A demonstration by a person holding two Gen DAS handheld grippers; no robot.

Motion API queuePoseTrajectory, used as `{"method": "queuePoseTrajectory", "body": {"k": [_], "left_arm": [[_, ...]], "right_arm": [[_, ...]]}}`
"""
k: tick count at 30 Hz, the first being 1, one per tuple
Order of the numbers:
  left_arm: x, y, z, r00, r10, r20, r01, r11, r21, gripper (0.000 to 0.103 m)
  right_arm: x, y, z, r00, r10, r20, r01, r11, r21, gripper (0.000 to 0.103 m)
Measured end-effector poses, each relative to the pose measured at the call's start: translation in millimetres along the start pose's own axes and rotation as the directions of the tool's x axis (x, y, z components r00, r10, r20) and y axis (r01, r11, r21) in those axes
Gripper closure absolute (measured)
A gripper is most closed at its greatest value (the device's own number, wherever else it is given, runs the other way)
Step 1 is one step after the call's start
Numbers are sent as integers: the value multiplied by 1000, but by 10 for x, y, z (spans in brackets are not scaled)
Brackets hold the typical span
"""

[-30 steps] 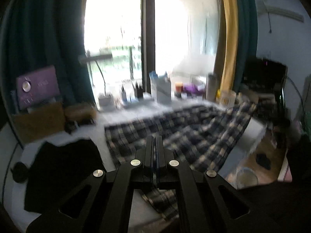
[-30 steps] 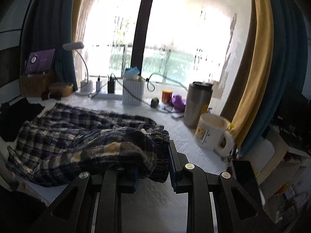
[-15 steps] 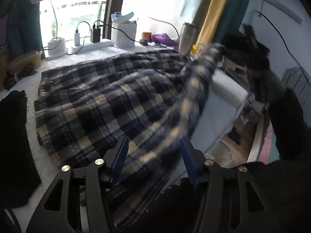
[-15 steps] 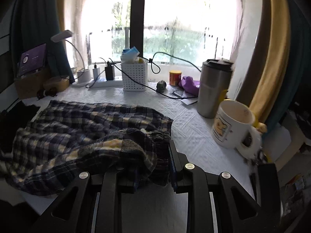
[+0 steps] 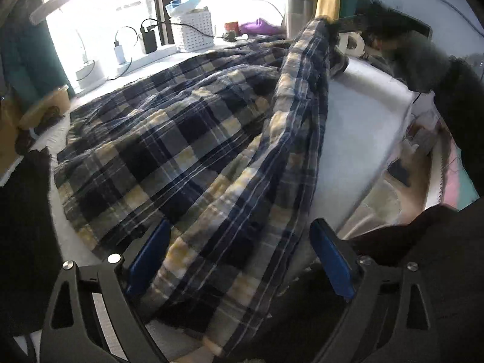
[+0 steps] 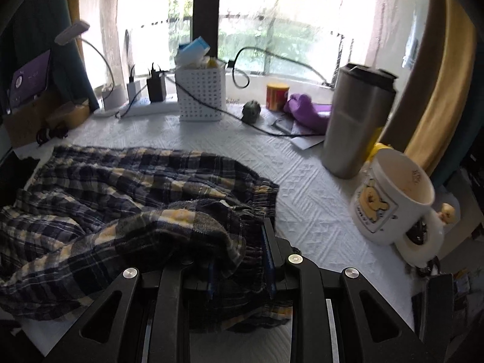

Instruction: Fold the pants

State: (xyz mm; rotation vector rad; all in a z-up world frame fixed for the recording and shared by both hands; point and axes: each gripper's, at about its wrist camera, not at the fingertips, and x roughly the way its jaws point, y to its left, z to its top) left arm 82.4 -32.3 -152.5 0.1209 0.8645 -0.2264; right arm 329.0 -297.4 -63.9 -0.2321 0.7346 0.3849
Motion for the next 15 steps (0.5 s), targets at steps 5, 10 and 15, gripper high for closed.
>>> {"method": "queuePoseTrajectory", "body": {"k": [5, 10, 15], "left_arm": [[-182, 121, -34, 987, 150, 63, -148, 988, -44, 11], [-376, 141, 28, 971, 200, 132, -196, 980, -42, 11], [-444, 128, 151, 982, 101, 162, -95, 994, -46, 11]], "right_arm": [[-122, -25, -82, 1000, -7, 8, 7, 1000, -11, 78], [33, -49, -108, 1000, 1, -7, -1, 1000, 1, 78], [316, 20, -76, 999, -9, -40, 9, 1000, -16, 76]]}}
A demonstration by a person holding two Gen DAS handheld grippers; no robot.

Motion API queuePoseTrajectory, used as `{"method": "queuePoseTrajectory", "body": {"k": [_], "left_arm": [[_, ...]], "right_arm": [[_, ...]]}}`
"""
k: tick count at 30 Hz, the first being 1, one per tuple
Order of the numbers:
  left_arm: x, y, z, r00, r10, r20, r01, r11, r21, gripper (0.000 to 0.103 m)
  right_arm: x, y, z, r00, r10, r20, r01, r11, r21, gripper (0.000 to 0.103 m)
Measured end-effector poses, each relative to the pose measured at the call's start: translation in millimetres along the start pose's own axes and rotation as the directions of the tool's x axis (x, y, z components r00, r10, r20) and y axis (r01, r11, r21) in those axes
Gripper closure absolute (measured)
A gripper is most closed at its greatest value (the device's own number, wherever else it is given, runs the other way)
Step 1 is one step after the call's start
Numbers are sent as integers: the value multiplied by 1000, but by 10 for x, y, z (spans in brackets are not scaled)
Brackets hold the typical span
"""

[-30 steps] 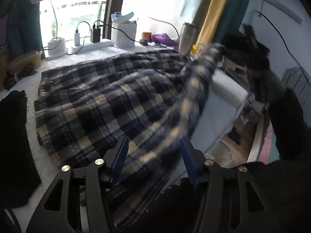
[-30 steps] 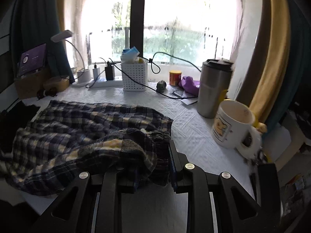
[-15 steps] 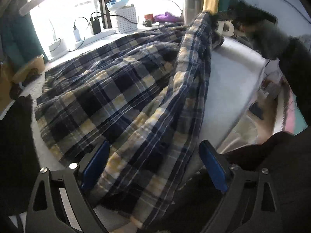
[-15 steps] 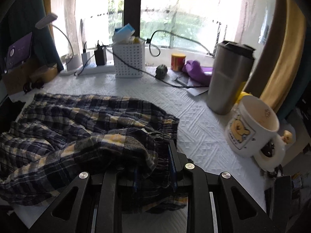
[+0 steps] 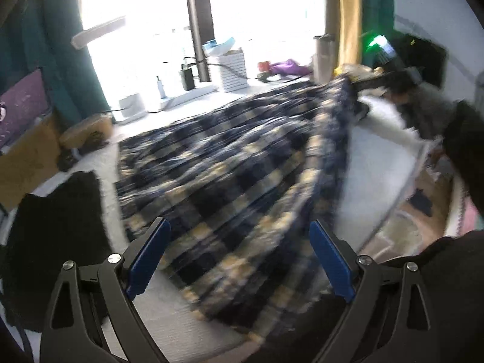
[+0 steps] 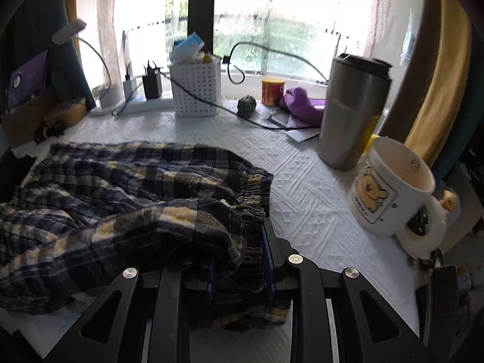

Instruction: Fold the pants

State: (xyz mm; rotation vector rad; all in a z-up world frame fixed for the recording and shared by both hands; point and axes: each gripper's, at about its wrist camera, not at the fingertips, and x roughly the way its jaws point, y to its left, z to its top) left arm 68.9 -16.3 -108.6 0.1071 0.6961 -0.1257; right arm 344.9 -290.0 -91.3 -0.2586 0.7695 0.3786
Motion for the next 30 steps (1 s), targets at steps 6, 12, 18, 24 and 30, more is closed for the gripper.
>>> {"method": "queuePoseTrajectory", "body": {"k": [6, 12, 18, 24, 30], "left_arm": [[43, -156, 51, 992, -124, -8, 124, 992, 11, 19], [95, -207, 16, 990, -131, -55, 132, 991, 9, 36], [25, -310, -30, 977, -207, -57, 209, 977, 38, 36], [408, -308, -176, 978, -111, -177, 123, 991, 57, 34], [404, -307, -157, 984, -108, -138, 123, 988, 97, 38]], "right_arm": [[71, -78, 58, 999, -30, 33, 30, 1000, 9, 32], [-83, -202, 35, 997, -44, 69, 43, 999, 17, 30], [-283, -208, -145, 994, -41, 101, 42, 999, -6, 30], [-455, -213, -260, 990, -60, 124, 66, 997, -45, 30], [-422, -294, -316, 991, -68, 114, 74, 996, -50, 30]]}}
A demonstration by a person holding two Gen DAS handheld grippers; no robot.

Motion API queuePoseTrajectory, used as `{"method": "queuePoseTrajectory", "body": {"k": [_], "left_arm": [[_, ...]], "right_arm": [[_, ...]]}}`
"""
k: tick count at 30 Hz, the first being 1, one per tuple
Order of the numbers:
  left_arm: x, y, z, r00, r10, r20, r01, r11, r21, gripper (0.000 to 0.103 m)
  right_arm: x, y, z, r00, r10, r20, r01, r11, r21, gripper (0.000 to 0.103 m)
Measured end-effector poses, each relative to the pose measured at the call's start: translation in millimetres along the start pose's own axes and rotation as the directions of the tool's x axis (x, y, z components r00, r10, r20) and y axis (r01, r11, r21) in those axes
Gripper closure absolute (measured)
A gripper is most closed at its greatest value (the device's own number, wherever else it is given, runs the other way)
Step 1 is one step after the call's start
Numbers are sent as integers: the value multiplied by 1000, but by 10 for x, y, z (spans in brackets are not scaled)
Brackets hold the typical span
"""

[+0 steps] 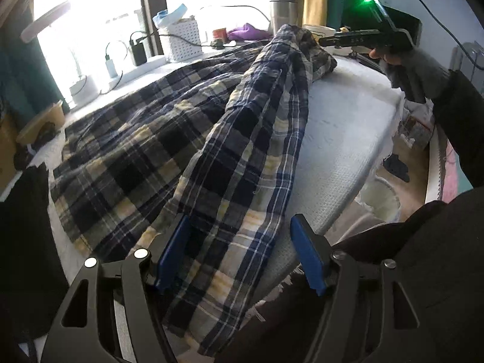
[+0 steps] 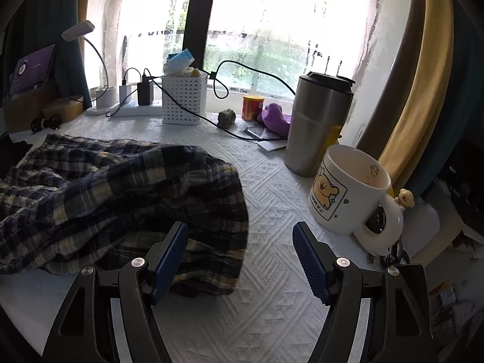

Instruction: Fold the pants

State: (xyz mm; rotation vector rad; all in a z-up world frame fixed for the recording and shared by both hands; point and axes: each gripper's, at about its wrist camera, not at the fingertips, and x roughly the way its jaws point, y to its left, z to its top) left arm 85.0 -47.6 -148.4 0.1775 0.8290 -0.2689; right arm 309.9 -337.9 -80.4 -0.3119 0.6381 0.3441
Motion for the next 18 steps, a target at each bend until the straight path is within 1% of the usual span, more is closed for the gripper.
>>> {"method": "queuePoseTrajectory", "body": {"k": [1, 2, 3, 4, 5, 6, 9, 13, 16, 18], "left_arm": [[0, 22, -1, 1000, -11, 3, 11, 1000, -10, 45], [6, 55, 11, 1000, -25, 7, 25, 999, -24, 64], [1, 93, 17, 1000, -23, 10, 23, 999, -39, 81], [-11, 131, 16, 1000, -8, 7, 8, 999, -49, 88], [-20, 186, 13, 1000, -9, 4, 9, 998, -61, 96], [-22, 240, 5, 1000, -14, 2, 14, 997, -76, 97], [-92, 329, -2, 1000, 6, 10, -5, 995, -97, 98], [-205, 369, 33, 999, 30, 36, -26, 994, -103, 98], [-285, 434, 70, 997, 50, 55, -44, 993, -112, 98], [-305, 489, 79, 997, 52, 60, -44, 992, -122, 98]], "right_arm": [[12, -7, 0, 1000, 1, 2, -1, 1000, 1, 30], [25, -6, 3, 1000, 5, 3, -5, 1000, 1, 30], [34, -1, 7, 1000, 11, 4, -11, 1000, -1, 30], [35, 8, 11, 1000, 17, 7, -17, 1000, -6, 30], [36, 25, 19, 1000, 24, 10, -24, 1000, -16, 30], [35, 46, 33, 999, 33, 16, -32, 999, -31, 30], [20, 121, 88, 998, 54, 35, -51, 995, -82, 30], [71, 252, 181, 996, 81, 26, -75, 982, -171, 30], [219, 282, 266, 994, 105, 3, -103, 977, -185, 30], [351, 264, 326, 989, 149, -17, -150, 975, -161, 30]]}}
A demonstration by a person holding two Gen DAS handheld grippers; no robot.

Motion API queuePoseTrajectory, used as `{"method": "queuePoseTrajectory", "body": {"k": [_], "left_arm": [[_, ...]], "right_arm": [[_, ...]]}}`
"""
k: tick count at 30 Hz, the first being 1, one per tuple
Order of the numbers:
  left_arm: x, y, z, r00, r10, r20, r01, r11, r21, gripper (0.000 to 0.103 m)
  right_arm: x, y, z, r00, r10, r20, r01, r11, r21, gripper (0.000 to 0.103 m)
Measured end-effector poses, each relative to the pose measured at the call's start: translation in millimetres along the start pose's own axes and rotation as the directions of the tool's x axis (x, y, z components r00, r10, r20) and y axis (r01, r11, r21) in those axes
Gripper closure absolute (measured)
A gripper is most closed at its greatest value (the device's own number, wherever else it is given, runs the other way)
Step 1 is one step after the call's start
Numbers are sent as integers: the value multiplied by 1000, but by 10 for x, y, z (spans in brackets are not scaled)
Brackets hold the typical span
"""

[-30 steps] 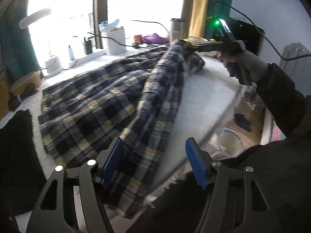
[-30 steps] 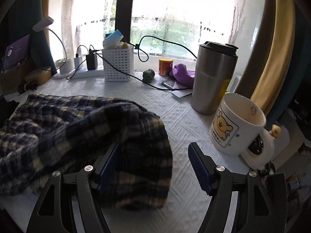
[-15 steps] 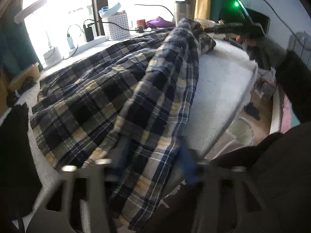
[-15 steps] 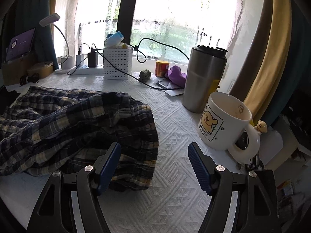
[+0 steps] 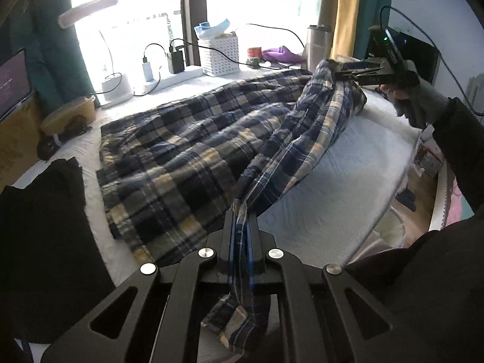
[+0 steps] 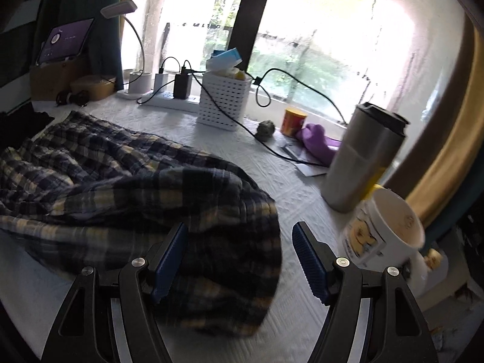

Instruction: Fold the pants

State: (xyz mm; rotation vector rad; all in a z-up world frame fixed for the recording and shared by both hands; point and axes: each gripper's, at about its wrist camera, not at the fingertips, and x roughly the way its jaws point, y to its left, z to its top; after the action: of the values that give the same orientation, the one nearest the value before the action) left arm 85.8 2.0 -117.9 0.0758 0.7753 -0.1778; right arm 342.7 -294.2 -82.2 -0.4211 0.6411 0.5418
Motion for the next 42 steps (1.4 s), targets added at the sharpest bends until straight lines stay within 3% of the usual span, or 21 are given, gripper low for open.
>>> {"method": "queuePoseTrajectory", "body": {"k": [2, 3, 4, 5, 8, 10, 11, 12, 14, 15, 17, 23, 30, 37, 42], "left_arm": [[21, 27, -15, 1000, 11, -5, -11, 1000, -1, 98], [43, 41, -31, 1000, 18, -11, -18, 1000, -3, 98], [68, 56, -52, 1000, 24, -18, -24, 1000, -6, 98], [91, 72, -76, 1000, 18, -24, -18, 1000, -11, 98], [173, 103, -132, 999, 27, -45, -28, 999, -25, 93], [221, 100, -166, 996, 70, -61, -71, 997, -16, 68], [222, 95, -186, 994, 98, -53, -99, 995, -10, 49], [212, 100, -211, 990, 134, -31, -135, 991, -5, 43], [196, 131, -252, 993, 120, -14, -120, 993, -12, 45], [182, 146, -261, 994, 107, -12, -108, 994, -22, 65], [139, 128, -257, 997, 76, -11, -76, 997, -23, 95], [-275, 34, -117, 991, 91, 100, -91, 996, 0, 100], [-839, 30, 144, 964, 126, 235, -125, 992, -19, 100], [-1220, -22, 342, 937, 128, 325, -131, 991, -14, 100], [-1426, -102, 416, 928, 121, 352, -137, 990, 21, 100]], "right_arm": [[83, -34, 17, 999, 39, -11, -38, 999, 29, 30], [113, -23, 22, 998, 67, -12, -66, 997, 35, 35], [137, 13, 22, 996, 87, -23, -86, 996, 29, 64], [151, 64, 20, 996, 87, -37, -86, 996, 19, 79], [106, 192, 1, 996, 75, -40, -76, 997, -25, 90], [15, 212, -1, 998, 62, -17, -62, 998, -23, 94], [-65, 204, -2, 999, 50, 4, -50, 999, -14, 95], [-142, 196, -4, 999, 40, 23, -40, 999, -2, 95], [-315, 168, -16, 998, 19, 62, -21, 1000, 24, 96], [-406, 163, -27, 997, 6, 82, -8, 999, 33, 96], [-608, 153, -45, 992, -19, 128, 13, 999, 48, 96], [-1134, 182, -135, 967, -87, 238, 62, 992, 108, 97], [-1516, 169, -252, 930, -114, 349, 46, 979, 199, 97], [-1724, 158, -335, 915, -85, 394, -10, 972, 233, 97], [-1898, 186, -415, 897, -77, 436, -33, 971, 239, 97]]}}
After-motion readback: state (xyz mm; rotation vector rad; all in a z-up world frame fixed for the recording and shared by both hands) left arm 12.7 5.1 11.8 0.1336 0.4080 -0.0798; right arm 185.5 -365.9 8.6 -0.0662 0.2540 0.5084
